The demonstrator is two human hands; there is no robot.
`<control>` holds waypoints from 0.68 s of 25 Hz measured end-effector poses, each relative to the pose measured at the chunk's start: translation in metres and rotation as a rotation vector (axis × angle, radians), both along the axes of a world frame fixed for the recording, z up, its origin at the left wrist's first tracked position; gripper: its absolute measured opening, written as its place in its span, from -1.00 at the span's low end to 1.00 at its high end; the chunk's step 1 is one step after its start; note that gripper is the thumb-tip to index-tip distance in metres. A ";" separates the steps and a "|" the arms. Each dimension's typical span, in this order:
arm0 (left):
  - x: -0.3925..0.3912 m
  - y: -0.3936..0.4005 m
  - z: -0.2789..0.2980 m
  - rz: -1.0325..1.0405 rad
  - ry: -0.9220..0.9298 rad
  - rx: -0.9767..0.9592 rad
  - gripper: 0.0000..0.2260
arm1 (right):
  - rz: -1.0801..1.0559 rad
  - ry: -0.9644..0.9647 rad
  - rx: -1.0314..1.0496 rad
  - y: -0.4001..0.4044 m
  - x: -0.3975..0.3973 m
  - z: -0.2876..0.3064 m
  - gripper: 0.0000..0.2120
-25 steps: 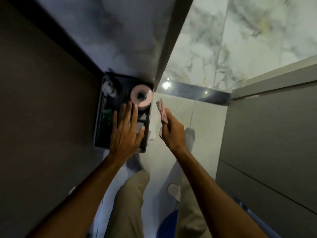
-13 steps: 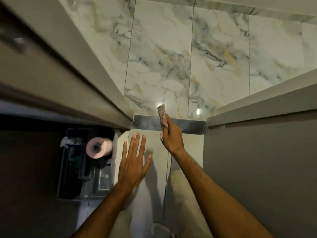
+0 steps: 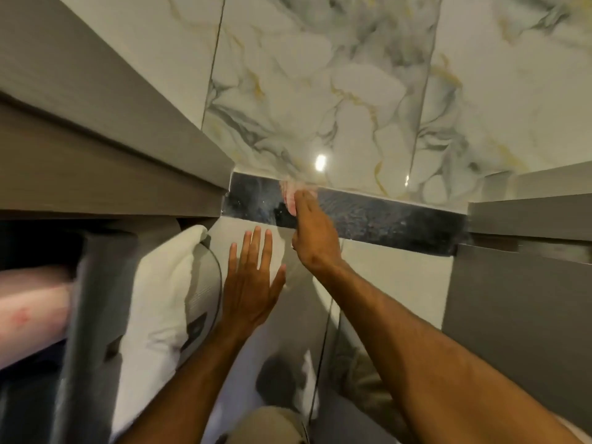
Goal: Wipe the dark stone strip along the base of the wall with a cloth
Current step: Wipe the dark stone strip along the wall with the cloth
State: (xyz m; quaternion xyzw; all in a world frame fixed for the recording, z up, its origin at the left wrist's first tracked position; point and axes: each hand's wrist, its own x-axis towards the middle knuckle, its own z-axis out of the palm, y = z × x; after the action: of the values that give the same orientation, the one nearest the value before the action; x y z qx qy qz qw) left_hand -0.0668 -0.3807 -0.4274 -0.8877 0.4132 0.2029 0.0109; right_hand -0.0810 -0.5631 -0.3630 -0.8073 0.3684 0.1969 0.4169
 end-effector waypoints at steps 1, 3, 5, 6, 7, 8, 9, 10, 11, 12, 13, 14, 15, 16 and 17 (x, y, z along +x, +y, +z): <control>-0.001 0.006 -0.033 0.006 -0.009 0.016 -0.28 | 0.056 -0.003 -0.022 0.006 0.006 -0.030 -0.28; -0.004 0.017 -0.100 0.065 -0.043 0.045 -0.28 | 0.175 -0.025 -0.087 0.016 0.019 -0.097 -0.24; -0.003 0.020 -0.151 0.107 -0.082 0.065 -0.27 | 0.291 -0.033 -0.142 0.022 0.031 -0.149 -0.23; -0.004 0.022 -0.169 0.122 -0.107 0.051 -0.27 | 0.367 -0.045 -0.188 0.025 0.034 -0.169 -0.26; -0.004 0.024 -0.184 0.131 -0.139 0.012 -0.28 | 0.443 -0.079 -0.242 0.027 0.038 -0.185 -0.29; -0.004 0.026 -0.195 0.127 -0.172 -0.032 -0.28 | 0.493 -0.143 -0.289 0.027 0.041 -0.197 -0.32; -0.003 0.028 -0.201 0.112 -0.193 -0.071 -0.28 | 0.514 -0.212 -0.322 0.026 0.043 -0.206 -0.35; -0.001 0.030 -0.207 0.102 -0.209 -0.108 -0.29 | 0.526 -0.283 -0.346 0.022 0.046 -0.216 -0.37; 0.000 0.032 -0.212 0.104 -0.222 -0.141 -0.30 | 0.554 -0.340 -0.366 0.017 0.050 -0.224 -0.40; 0.002 0.035 -0.214 0.123 -0.230 -0.168 -0.31 | 0.601 -0.379 -0.384 0.011 0.054 -0.229 -0.41; 0.002 0.036 -0.215 0.143 -0.234 -0.189 -0.32 | 0.655 -0.400 -0.418 0.006 0.057 -0.234 -0.42; 0.002 0.036 -0.216 0.151 -0.229 -0.202 -0.33 | 0.688 -0.416 -0.472 0.004 0.058 -0.239 -0.41; 0.002 0.036 -0.215 0.155 -0.222 -0.206 -0.33 | 0.683 -0.432 -0.513 0.007 0.058 -0.242 -0.41; 0.002 0.036 -0.215 0.159 -0.219 -0.206 -0.33 | 0.647 -0.440 -0.529 0.012 0.053 -0.242 -0.41; 0.002 0.034 -0.214 0.163 -0.217 -0.208 -0.33 | 0.612 -0.434 -0.516 0.018 0.043 -0.241 -0.41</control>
State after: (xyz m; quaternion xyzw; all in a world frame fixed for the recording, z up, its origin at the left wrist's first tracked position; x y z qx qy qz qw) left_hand -0.0650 -0.3466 -0.6410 -0.9313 0.3551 0.0621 -0.0527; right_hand -0.0377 -0.5455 -0.6038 -0.9790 0.0539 0.0391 0.1925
